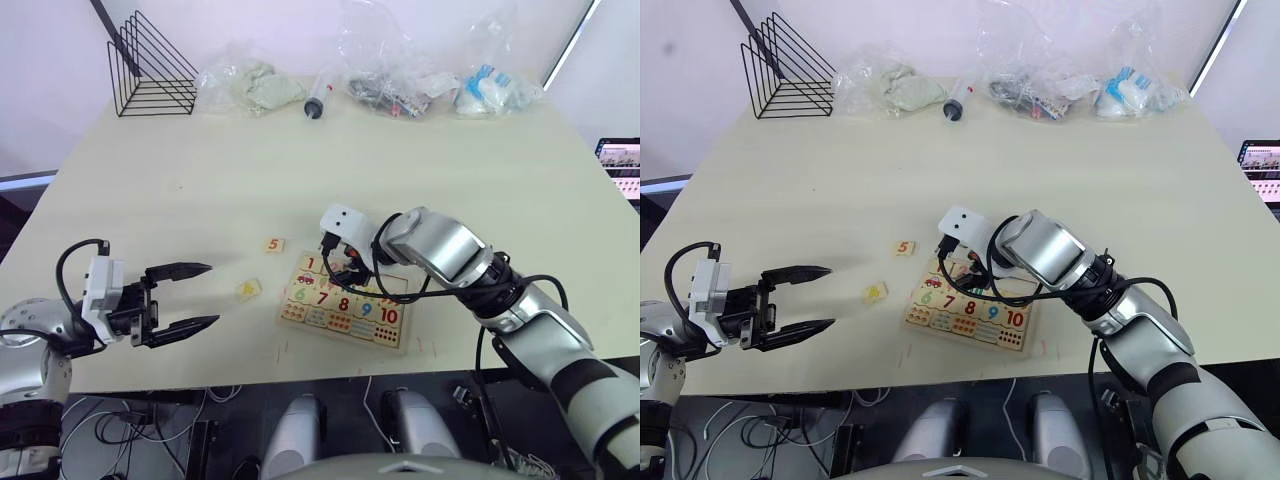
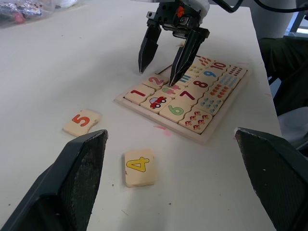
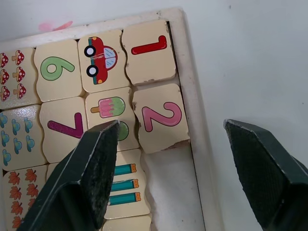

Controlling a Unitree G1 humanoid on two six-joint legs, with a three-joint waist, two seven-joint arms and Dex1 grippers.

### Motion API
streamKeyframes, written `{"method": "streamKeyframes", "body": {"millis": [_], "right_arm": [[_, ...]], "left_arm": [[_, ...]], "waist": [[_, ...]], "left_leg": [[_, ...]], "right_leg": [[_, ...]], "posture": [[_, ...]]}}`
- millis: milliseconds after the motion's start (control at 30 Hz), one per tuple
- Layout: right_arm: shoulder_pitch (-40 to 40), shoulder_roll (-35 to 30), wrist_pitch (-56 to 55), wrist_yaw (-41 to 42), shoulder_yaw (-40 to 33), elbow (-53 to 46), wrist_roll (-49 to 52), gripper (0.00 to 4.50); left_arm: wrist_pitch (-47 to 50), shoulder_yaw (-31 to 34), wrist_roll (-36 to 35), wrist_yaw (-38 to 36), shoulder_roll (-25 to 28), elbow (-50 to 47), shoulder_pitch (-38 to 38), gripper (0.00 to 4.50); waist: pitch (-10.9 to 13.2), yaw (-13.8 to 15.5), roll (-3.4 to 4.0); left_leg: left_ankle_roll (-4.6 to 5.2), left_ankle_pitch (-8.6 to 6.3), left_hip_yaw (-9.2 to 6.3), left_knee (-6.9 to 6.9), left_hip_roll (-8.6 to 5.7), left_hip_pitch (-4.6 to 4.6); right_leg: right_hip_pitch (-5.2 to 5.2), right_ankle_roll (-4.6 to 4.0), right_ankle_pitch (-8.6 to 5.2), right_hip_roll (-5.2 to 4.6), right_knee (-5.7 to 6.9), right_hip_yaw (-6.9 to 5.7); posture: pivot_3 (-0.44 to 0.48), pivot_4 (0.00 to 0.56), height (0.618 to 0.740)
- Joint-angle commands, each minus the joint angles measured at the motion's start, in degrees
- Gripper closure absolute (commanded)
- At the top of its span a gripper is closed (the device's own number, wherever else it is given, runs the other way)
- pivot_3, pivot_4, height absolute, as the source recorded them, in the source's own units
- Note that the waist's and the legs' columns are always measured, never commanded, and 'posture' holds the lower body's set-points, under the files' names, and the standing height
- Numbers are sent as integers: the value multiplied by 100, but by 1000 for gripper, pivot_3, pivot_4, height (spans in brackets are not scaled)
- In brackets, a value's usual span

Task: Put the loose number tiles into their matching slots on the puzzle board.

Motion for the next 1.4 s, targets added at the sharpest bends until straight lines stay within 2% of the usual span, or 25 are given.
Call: {"method": "streamKeyframes", "body": {"millis": [33,233,500,600,633,700,733,767,833,1133,1400], "right_arm": [[-159,-73,-65,103,-2,-231,17,938],[-77,-278,-306,263,-201,-482,88,938],[523,-420,-1459,287,-562,-648,34,938],[963,-336,-2236,340,-893,-657,124,1628],[1113,-310,-2487,366,-957,-624,120,2141],[1310,-286,-2968,462,-996,-563,95,2444],[1402,-284,-3176,489,-1000,-503,43,3031],[1495,-284,-3460,541,-1003,-438,-1,3368],[1635,-251,-3803,597,-1040,-306,-46,4373],[2025,-150,-5009,870,-1038,339,-339,4449],[2148,-78,-5236,979,-906,953,-769,4449]], "left_arm": [[17,128,-27,-141,20,-135,-8,0],[9,137,-27,-146,12,-135,9,0],[1,118,-22,-169,-3,-102,-3,0],[9,100,-19,-176,17,-84,-34,0],[9,95,-19,-177,27,-73,-46,0],[10,91,-22,-178,40,-61,-57,0],[14,89,-24,-178,44,-64,-58,0],[18,87,-25,-178,47,-68,-58,0],[19,86,-30,-178,57,-69,-55,0],[38,110,-25,-178,77,-98,-21,0],[55,120,27,-173,76,-112,-8,0]], "waist": [[0,1,0],[-1,0,-2],[-4,5,-6],[-7,3,-12],[-7,3,-12],[-8,6,-14],[-8,5,-14],[-8,3,-14],[-8,3,-14],[-11,4,-18],[-9,4,-16]], "left_leg": [[0,0,0,0,0,0],[0,0,-1,0,0,0],[0,0,0,0,0,-1],[0,0,0,-1,1,0],[0,0,0,-1,1,0],[0,0,2,-1,1,-1],[0,0,1,-1,1,1],[0,0,2,0,1,0],[0,0,5,1,1,1],[0,0,5,1,1,2],[-1,1,6,3,1,2]], "right_leg": [[0,0,0,0,0,0],[0,0,0,0,0,0],[0,0,0,-1,-1,-1],[1,0,0,0,-2,-1],[1,0,0,0,-2,-1],[1,1,0,0,-1,1],[2,1,0,0,-2,0],[2,1,0,0,-2,1],[2,2,1,-1,-2,4],[3,2,1,2,0,3],[2,0,0,6,12,6]], "posture": [[0,150,740],[0,150,740],[0,150,740],[0,150,740],[0,150,740],[0,150,740],[0,150,740],[0,150,740],[0,150,740],[0,150,740],[0,150,740]]}}
